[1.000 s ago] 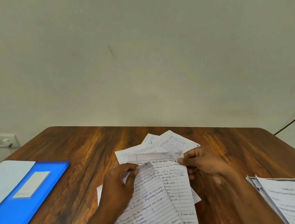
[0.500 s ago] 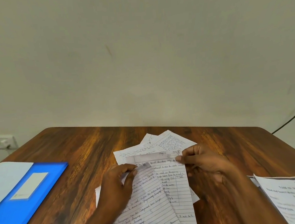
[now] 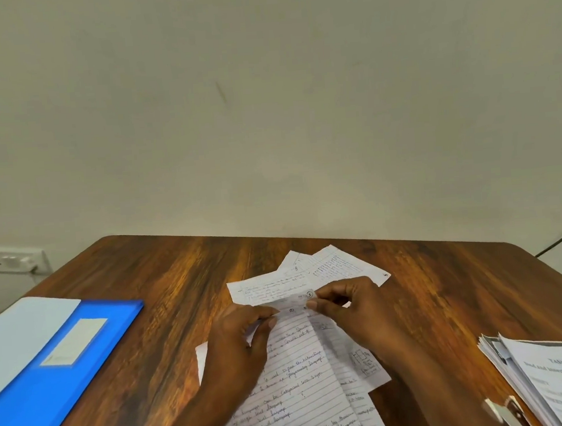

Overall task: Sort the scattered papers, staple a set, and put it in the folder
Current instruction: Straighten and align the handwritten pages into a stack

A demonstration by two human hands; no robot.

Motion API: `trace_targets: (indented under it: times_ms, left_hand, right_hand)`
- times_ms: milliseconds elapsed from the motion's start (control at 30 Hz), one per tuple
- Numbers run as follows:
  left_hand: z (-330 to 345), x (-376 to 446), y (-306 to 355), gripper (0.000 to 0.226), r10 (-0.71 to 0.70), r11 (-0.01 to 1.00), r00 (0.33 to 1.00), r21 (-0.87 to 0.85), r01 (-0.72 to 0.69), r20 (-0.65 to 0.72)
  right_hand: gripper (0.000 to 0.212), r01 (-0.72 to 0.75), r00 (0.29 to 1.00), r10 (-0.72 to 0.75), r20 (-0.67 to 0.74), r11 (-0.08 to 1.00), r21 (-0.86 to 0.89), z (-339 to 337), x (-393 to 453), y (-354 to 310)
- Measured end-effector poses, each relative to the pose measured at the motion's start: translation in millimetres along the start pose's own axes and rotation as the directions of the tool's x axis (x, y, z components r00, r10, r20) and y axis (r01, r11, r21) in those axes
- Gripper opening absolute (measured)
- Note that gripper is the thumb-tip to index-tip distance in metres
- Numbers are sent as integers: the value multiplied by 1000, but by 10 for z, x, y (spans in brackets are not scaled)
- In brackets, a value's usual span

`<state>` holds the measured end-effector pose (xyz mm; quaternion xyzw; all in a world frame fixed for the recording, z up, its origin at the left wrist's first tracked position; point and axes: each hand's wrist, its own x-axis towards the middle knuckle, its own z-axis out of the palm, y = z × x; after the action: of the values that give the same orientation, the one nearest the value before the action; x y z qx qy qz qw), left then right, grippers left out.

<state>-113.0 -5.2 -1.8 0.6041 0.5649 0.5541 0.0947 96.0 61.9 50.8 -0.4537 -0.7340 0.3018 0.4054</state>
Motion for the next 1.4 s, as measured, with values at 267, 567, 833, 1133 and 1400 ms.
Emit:
trace_targets:
  times_ms: [267, 567, 833, 1133, 1400]
  left_hand:
    - [-14, 16, 14, 17, 30, 999, 999, 37, -29, -42]
    - [10, 7, 1, 17, 59, 997, 997, 46, -57, -54]
    - [16, -11, -9, 19, 47, 999, 997, 21, -46, -57]
    - [-4, -16, 46, 17, 12, 998, 997, 62, -8, -77]
    - [-28, -8, 89, 31, 9, 986, 997, 169, 4, -78]
  right_hand:
    - [9, 7, 989, 0, 148, 999, -49, 69, -22, -66]
    - [15, -7, 973, 15, 231, 999, -38, 73, -29, -77]
    - [15, 21, 971, -4, 239, 998, -67, 81, -32, -67]
    - [14, 30, 974, -12, 228, 997, -74, 87, -53, -101]
    - [7, 19, 994, -6, 111, 992, -123, 104, -36, -100]
